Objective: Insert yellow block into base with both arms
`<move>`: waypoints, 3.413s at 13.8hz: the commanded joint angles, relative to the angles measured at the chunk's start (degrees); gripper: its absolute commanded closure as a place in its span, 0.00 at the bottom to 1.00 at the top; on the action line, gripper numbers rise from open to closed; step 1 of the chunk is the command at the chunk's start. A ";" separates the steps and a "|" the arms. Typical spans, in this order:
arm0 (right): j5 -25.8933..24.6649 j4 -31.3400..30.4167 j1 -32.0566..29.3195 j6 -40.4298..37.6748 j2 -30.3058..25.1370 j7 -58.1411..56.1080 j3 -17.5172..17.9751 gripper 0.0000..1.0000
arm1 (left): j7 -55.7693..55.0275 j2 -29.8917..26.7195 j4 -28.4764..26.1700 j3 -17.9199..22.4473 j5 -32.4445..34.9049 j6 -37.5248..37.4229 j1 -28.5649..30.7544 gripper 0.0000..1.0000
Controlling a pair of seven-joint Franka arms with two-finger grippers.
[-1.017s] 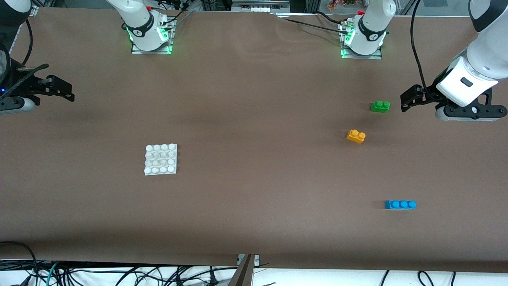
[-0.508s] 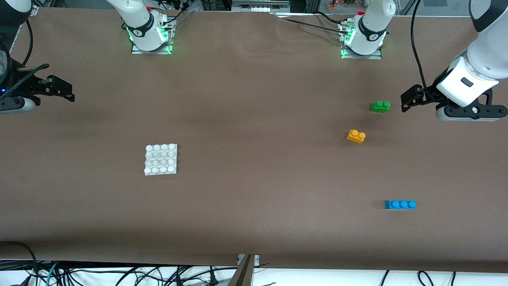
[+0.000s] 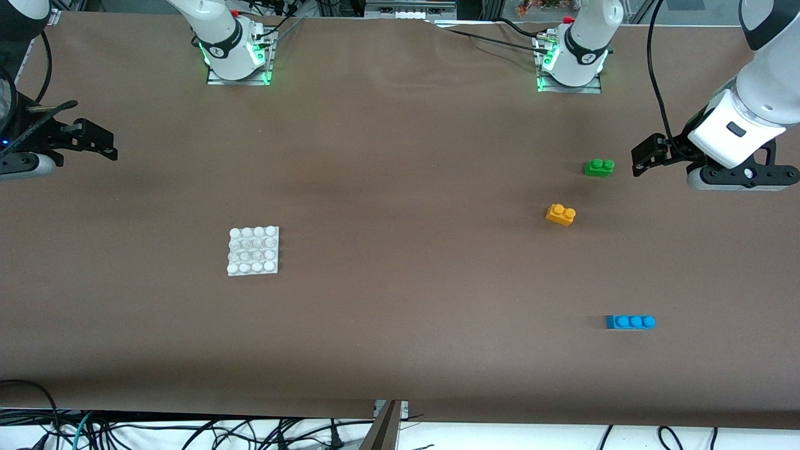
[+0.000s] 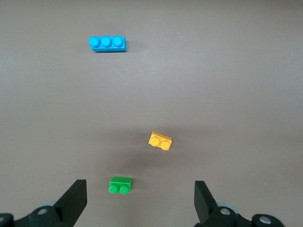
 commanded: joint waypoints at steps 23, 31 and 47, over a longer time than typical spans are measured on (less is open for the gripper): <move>4.14 -14.46 2.18 35.14 15.87 2.95 0.86 0.01 | -0.05 0.72 1.64 0.09 0.09 -1.14 0.53 0.00; 4.40 -22.94 2.26 54.52 21.92 9.80 4.28 0.01 | -0.14 0.72 1.64 0.00 0.09 -1.23 0.53 0.00; 6.25 -22.06 4.20 64.55 30.98 13.84 4.46 0.01 | -0.14 0.72 1.64 0.00 0.09 -1.58 0.62 0.00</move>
